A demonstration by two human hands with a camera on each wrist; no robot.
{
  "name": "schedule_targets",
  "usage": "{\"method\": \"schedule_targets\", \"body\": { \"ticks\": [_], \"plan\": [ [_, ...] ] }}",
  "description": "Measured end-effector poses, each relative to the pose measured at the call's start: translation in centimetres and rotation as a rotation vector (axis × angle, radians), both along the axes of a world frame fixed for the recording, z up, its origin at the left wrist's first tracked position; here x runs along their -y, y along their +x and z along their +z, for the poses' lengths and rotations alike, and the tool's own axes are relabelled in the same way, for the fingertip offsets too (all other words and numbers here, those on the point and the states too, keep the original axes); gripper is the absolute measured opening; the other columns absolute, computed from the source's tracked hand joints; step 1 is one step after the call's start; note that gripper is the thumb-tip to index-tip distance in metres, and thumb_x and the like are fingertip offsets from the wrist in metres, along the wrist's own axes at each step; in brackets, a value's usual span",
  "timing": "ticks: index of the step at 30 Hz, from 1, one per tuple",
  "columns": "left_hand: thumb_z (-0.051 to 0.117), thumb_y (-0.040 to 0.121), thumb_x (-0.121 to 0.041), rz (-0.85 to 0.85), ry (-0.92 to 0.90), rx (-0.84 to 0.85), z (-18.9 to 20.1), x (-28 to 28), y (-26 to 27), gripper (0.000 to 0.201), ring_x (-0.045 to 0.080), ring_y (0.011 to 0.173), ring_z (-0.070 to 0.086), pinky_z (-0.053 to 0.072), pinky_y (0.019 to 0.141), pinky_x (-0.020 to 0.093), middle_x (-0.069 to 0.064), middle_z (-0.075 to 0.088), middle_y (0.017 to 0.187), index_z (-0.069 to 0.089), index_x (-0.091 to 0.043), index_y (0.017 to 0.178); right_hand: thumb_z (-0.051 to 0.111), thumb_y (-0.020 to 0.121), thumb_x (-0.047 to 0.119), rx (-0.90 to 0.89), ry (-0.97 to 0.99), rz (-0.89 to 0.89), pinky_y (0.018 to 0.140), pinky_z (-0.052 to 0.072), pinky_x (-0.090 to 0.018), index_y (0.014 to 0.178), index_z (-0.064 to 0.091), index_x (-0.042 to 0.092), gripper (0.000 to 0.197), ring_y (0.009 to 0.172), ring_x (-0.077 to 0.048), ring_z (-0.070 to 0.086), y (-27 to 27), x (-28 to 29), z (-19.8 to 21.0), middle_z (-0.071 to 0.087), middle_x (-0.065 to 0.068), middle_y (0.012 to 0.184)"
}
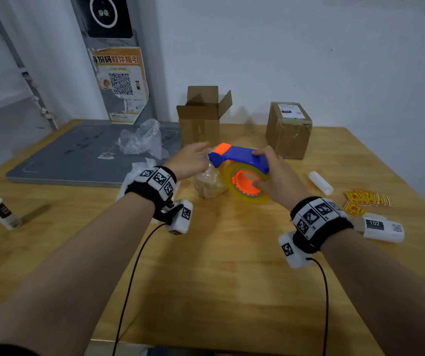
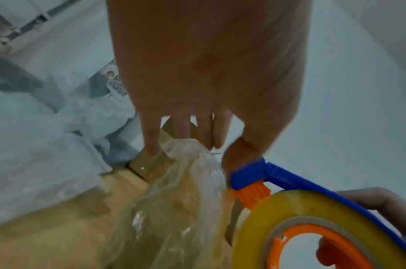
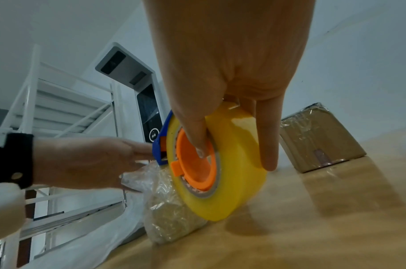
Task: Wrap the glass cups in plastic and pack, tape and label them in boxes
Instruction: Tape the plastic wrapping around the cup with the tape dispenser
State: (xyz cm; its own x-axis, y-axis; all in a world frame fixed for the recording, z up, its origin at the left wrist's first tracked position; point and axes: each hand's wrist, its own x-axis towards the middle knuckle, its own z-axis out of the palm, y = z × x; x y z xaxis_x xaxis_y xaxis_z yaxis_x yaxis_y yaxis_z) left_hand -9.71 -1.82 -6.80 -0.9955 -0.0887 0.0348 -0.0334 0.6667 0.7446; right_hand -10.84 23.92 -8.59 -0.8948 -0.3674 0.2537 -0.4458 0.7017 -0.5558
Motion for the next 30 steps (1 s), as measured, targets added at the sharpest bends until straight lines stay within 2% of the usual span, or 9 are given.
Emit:
{"method": "schedule_targets", "body": {
  "ticks": [4,6,8,10,13,18,25,28,30],
  "plan": [
    [0.090,0.075,-0.026,-0.051,-0.168,0.002,-1.8,-0.6,-0.8,0.099,0.018,0.154,0.024,0.026,0.120,0.036,0.001,0.022,0.169,0.037,-0.026,0.158,0.081,0.084,0.012,0.028,-0.033,0.029,0.079,0.053,-0.046,0.121,0.039,0.046,0.066,0.100,-0.028,0.060,-0.3,0.1,0.5,0.054,-0.004,0.127],
    [0.094,0.059,-0.048,0.004,-0.160,-0.044,-2.9,-1.0,-1.4,0.108,0.021,0.151,0.030,0.029,0.123,0.046,0.002,0.034,0.164,0.044,-0.031,0.153,0.081,0.082,0.009,0.036,-0.054,0.034,0.073,0.054,-0.044,0.118,0.041,0.047,0.066,0.093,-0.027,0.063,-0.6,0.0,0.9,0.056,-0.003,0.126],
    [0.095,0.052,-0.051,0.048,-0.111,-0.096,-3.8,-1.2,-2.1,0.105,0.021,0.137,0.049,0.043,0.114,0.048,-0.001,0.054,0.148,0.052,-0.032,0.146,0.079,0.082,0.007,0.035,-0.069,0.023,0.070,0.055,-0.045,0.119,0.045,0.046,0.064,0.083,-0.024,0.064,-0.6,-0.2,1.3,0.059,-0.002,0.122],
    [0.098,0.061,-0.029,0.126,-0.028,-0.120,-3.5,-1.6,-1.8,0.090,0.017,0.124,0.058,0.048,0.106,0.038,-0.004,0.064,0.136,0.058,-0.028,0.141,0.078,0.081,0.008,0.030,-0.083,0.023,0.069,0.056,-0.045,0.123,0.049,0.045,0.063,0.073,-0.019,0.062,-0.6,-0.4,1.8,0.061,0.002,0.117],
    [0.097,0.065,-0.017,0.163,0.047,-0.098,-3.4,-1.5,-2.1,0.082,0.012,0.116,0.056,0.044,0.097,0.028,-0.004,0.065,0.130,0.062,-0.027,0.139,0.079,0.080,0.007,-0.014,-0.097,0.078,0.079,0.055,-0.041,0.131,0.053,0.043,0.068,0.086,-0.016,0.061,-0.4,-0.8,2.4,0.060,0.009,0.122],
    [0.098,0.063,-0.025,0.189,0.130,-0.070,-3.2,-1.5,-2.0,0.090,0.009,0.112,0.055,0.049,0.102,0.031,-0.007,0.060,0.121,0.059,-0.037,0.143,0.080,0.081,0.008,-0.041,-0.107,0.067,0.097,0.052,-0.046,0.140,0.055,0.040,0.071,0.121,-0.021,0.057,-0.4,-2.5,2.9,0.063,0.007,0.127],
    [0.097,0.065,-0.017,0.271,0.595,0.007,-2.6,-1.2,-2.1,0.071,0.019,0.100,0.074,0.063,0.086,0.040,0.003,0.073,0.120,0.069,-0.029,0.130,0.078,0.078,0.008,-0.038,-0.096,-0.015,0.083,0.056,-0.054,0.133,0.048,0.059,0.080,0.107,-0.027,0.061,-0.7,-6.5,1.6,0.062,-0.003,0.128],
    [0.093,0.073,-0.031,0.301,0.699,0.171,-2.9,-2.6,-1.7,0.044,0.021,0.085,0.076,0.063,0.083,0.042,0.010,0.075,0.106,0.068,-0.019,0.107,0.077,0.077,0.007,-0.030,-0.092,-0.014,0.085,0.056,-0.054,0.130,0.045,0.063,0.083,0.112,-0.029,0.061,-0.8,-7.4,1.3,0.061,-0.005,0.131],
    [0.090,0.075,-0.040,0.326,0.746,0.236,-3.5,-3.4,-1.4,0.050,0.019,0.072,0.077,0.063,0.066,0.033,0.007,0.077,0.091,0.067,-0.016,0.113,0.077,0.078,0.006,-0.021,-0.082,-0.017,0.086,0.056,-0.055,0.129,0.044,0.063,0.084,0.112,-0.031,0.061,-0.8,-7.7,0.9,0.060,-0.006,0.130]
  ]
}}
